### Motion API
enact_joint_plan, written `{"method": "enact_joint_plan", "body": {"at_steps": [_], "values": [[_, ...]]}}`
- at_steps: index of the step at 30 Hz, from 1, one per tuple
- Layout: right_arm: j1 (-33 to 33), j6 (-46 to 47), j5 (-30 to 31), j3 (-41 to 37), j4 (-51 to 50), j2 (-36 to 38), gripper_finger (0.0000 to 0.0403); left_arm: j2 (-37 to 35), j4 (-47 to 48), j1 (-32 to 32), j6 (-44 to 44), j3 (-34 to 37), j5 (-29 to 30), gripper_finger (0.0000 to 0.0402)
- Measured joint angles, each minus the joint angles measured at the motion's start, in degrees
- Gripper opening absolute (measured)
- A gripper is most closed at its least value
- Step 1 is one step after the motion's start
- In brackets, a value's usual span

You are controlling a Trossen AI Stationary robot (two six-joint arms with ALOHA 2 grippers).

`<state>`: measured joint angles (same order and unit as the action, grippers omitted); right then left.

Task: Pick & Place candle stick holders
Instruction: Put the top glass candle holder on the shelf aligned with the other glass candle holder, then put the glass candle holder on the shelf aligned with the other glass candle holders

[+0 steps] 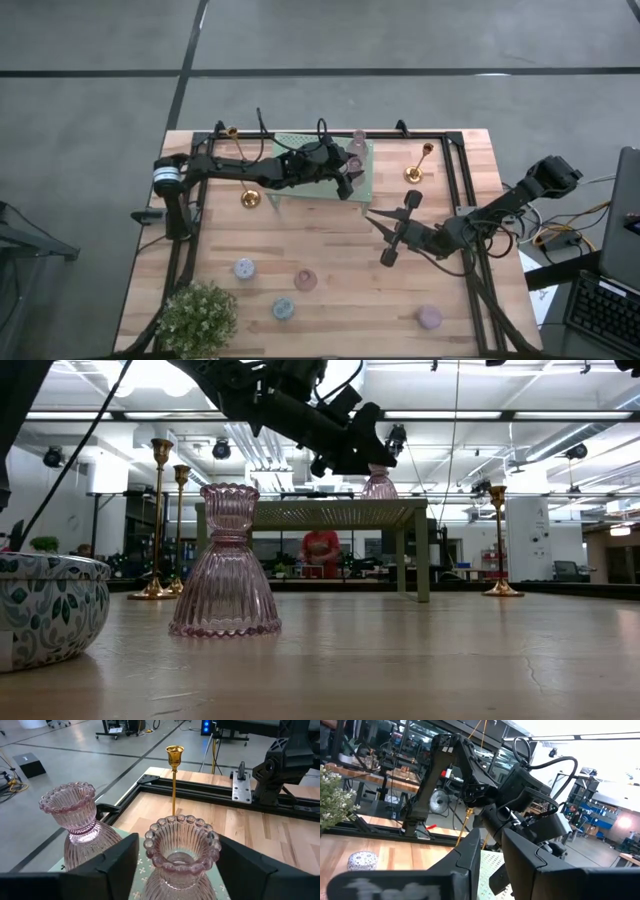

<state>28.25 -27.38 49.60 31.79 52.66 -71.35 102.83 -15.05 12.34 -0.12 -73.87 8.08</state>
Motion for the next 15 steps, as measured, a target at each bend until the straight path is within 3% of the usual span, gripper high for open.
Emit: {"method": "enact_joint_plan", "body": {"at_steps": [6,15], "values": [[0.0,0.2,0.0,0.0,-0.2,0.0,0.0069,-2.3,1.9,-0.1,0.6,0.0,0.0,0.0286],[0.0,0.8,0.1,0.0,-1.7,0.0,0.0082,-8.5,13.3,-2.2,0.5,0.5,-2.0,0.0285]]}}
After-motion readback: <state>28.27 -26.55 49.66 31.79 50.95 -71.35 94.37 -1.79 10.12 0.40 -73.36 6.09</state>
